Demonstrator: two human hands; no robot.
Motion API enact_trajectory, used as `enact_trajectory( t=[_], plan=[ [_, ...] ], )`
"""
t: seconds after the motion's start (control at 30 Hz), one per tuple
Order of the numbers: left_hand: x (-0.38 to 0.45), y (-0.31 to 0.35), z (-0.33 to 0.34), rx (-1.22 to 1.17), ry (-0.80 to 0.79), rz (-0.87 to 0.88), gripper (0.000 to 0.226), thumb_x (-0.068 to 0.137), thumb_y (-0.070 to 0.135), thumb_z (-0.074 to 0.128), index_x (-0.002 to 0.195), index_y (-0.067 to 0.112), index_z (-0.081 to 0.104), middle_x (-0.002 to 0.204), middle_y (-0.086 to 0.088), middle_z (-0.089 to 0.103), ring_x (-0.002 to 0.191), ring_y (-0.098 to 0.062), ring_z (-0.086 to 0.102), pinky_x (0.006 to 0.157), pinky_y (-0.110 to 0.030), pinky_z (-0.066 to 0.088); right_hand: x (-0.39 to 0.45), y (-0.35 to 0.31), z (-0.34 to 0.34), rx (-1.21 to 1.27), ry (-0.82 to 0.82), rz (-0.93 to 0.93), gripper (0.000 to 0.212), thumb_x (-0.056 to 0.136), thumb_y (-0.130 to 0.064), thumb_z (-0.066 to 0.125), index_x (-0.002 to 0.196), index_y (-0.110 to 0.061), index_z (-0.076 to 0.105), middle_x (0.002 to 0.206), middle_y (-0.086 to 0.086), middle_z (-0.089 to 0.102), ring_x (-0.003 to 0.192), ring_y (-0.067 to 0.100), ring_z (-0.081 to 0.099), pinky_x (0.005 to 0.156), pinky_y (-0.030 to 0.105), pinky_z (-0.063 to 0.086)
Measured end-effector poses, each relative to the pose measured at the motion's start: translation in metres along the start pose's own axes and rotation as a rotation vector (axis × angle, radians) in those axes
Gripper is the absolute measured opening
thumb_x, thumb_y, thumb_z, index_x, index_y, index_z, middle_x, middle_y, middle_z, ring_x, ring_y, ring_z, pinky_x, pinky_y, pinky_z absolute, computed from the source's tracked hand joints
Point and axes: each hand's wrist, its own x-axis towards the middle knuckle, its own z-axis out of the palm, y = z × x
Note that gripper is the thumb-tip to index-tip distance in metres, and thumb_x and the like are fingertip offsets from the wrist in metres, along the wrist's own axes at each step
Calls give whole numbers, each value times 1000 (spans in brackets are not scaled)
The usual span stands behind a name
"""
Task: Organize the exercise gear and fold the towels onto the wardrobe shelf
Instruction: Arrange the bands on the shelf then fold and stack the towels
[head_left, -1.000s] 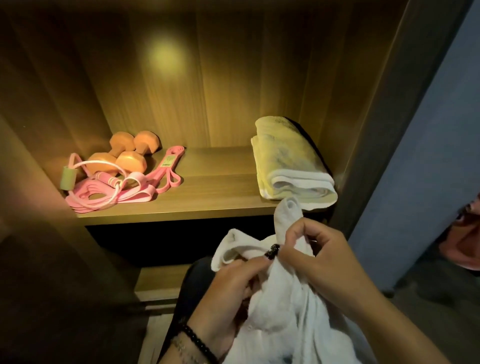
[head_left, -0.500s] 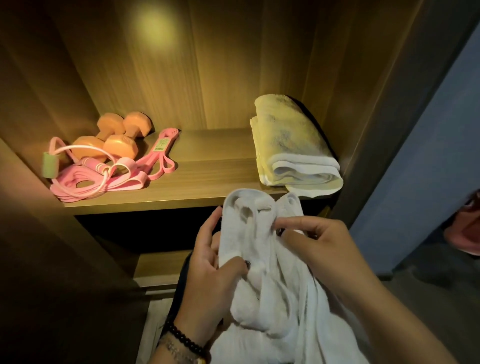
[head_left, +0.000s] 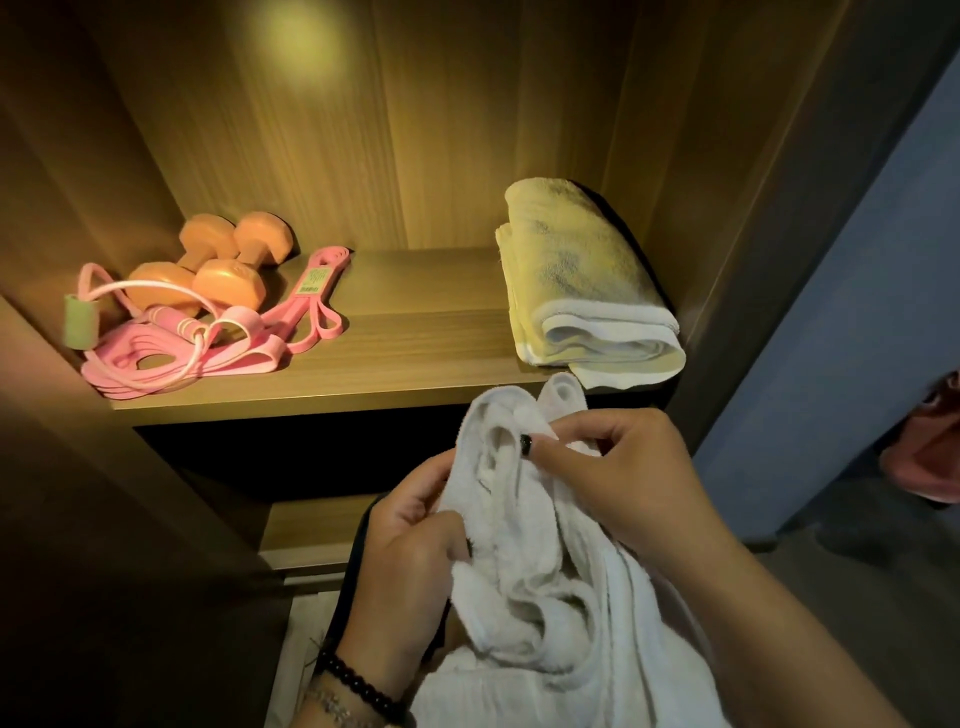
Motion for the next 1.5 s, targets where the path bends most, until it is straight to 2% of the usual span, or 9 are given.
enact_trajectory(
  t=[0.13,0.23,0.37,0.57,0.7,0.87,1.17,1.3,1.5],
  plan=[
    [2,4,5,214,131,144,24,77,19,59,95,25,73,91,3,73,86,-15,69,67,-22,56,-9,-1,2,-414,177,-234,10,82,-31,72,90,-27,78,81,-15,71,70,0,60,61,6,38],
    [9,2,8,431,270,208,43,77,16,76,105,39,54,101,21,64,88,2,64,66,-16,53,-13,1,2,-524,282,-390,5,79,-26,77,78,-21,78,69,-7,67,59,4,54,57,10,36],
    [16,0,9,684,350,327,48,71,19,82,93,42,45,108,20,53,100,0,57,79,-34,56,-15,1,1,-480,326,-428,7,77,-26,78,74,-20,76,64,-9,64,54,-3,46,57,9,32],
    [21,-6,12,525,378,235,22,64,18,87,66,27,67,80,13,69,84,0,64,76,-24,55,-11,-5,-2,-272,169,-249,14,73,-42,75,71,-29,76,57,-26,59,69,-11,57,60,4,39],
    [22,-6,9,463,348,184,23,65,15,87,79,30,77,88,13,73,87,4,66,76,-18,54,-6,-1,-5,-343,145,-228,7,75,-31,77,74,-24,77,52,-29,53,70,-15,55,62,2,38],
    [33,-1,1,862,303,354,27,79,8,74,103,20,74,99,26,53,96,23,47,80,5,35,-3,3,-9,-291,266,-307,7,73,-16,77,67,-20,75,52,-28,55,59,-6,54,56,5,36],
    [41,15,17,1094,126,332,52,70,60,59,112,30,68,129,23,45,118,3,45,97,-21,43,-4,7,-18,-260,249,-415,5,76,-16,79,74,-20,77,67,-16,67,60,-2,57,55,5,36],
    [44,24,37,1235,254,464,39,73,46,53,98,24,72,114,13,61,97,-9,61,75,-26,52,-2,6,-24,-244,252,-438,5,77,-16,79,75,-20,76,69,-18,67,62,-3,59,56,5,38],
    [53,61,26,994,-27,-42,23,80,10,61,80,30,73,86,11,68,62,-6,62,54,-22,50,0,5,-34,-289,313,-450,4,78,-20,76,75,-22,76,70,-18,68,70,0,61,60,6,42]
  ],
)
